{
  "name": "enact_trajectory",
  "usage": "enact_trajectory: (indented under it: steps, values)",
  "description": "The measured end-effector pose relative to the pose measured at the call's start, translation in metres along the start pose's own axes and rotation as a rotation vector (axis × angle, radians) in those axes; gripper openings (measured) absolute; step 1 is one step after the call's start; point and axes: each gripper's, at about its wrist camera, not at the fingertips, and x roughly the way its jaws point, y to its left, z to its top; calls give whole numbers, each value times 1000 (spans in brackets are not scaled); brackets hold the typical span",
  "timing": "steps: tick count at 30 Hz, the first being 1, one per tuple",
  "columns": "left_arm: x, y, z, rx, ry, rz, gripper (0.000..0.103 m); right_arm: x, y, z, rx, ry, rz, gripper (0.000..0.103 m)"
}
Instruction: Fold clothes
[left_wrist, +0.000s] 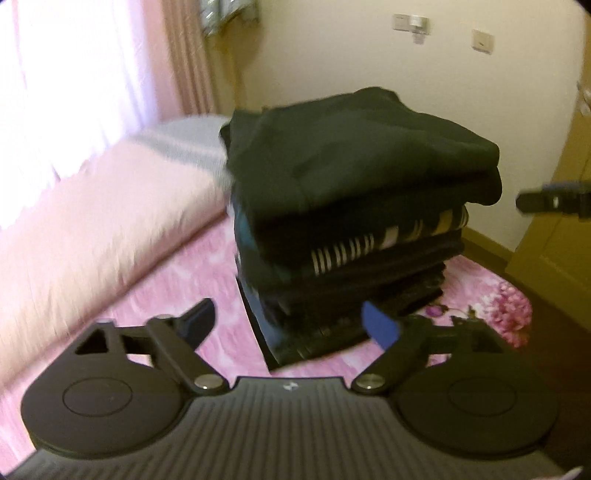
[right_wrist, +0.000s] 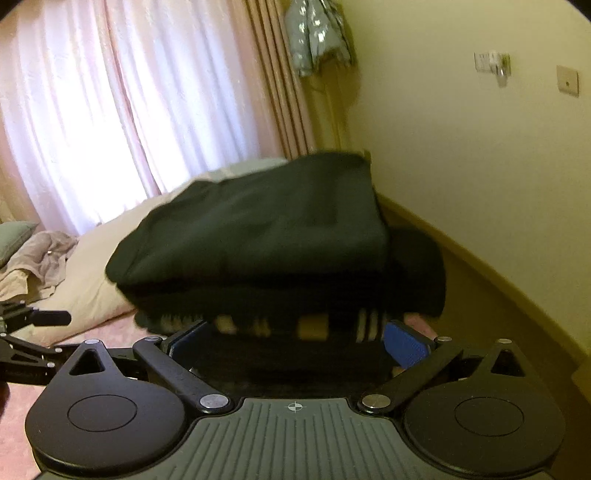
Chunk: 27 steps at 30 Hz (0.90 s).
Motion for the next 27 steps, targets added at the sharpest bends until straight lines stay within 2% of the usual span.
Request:
enact_trajectory:
  steps: [2,11,17,24,27]
  values:
    - [-6,2,-9,-53,17,-19,101,-3,9,-9,6,20,-10,103]
    - [-40,-7,-26,-31,-22,10,101,-35,42,-44,99,23,-86,103]
    - [-53,-18,-32,-59,-59,-19,101,-63,52,-59,143,20,-144,103]
    - [-65,-34,-35,-69,-88,16,101,-79,45,-61,108,11,-139,103]
    - [-66,-42,-33,-89,-65,56,101,-80,39,-58,75,6,-115,103]
